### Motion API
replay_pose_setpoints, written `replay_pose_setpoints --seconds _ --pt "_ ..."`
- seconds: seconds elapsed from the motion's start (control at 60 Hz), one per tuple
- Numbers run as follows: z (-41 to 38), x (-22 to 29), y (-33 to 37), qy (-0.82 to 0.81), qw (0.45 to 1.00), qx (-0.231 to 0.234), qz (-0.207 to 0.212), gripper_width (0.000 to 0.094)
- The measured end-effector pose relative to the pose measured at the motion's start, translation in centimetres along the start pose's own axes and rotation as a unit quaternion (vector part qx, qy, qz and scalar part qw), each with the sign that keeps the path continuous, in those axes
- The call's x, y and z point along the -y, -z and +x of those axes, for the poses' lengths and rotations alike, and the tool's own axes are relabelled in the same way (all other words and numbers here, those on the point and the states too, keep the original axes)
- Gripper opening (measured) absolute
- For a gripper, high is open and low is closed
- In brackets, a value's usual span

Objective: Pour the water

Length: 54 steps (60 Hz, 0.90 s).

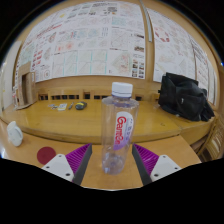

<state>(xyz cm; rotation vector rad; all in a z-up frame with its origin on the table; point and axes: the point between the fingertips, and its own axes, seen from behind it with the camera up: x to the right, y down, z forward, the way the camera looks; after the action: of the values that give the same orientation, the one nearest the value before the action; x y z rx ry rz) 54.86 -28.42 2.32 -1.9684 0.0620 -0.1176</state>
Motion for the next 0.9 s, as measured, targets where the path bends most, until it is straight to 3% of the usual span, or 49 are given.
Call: replay_pose_setpoints --seconds 0.1,0.183,0.4,0.567,0.667,0.9 --pt "0.4 0.8 -3.0 0.002 1.0 0.01 0.018 0.0731" --pt "0.7 1.2 -3.8 -0.002 0.999 -0.002 0.035 0.0503" --pt "0.7 1.6 -4.1 0.001 0.998 -0.002 0.059 0.0317" --pt "0.9 2.3 -3.4 0.013 0.998 -0.023 0.054 0.0315" --pt "0.9 4.6 -2.0 0.048 0.995 -0.059 0.067 0.0315" --pt "-0.7 15.1 5.0 0.223 0.949 -0.196 0.107 0.0316"
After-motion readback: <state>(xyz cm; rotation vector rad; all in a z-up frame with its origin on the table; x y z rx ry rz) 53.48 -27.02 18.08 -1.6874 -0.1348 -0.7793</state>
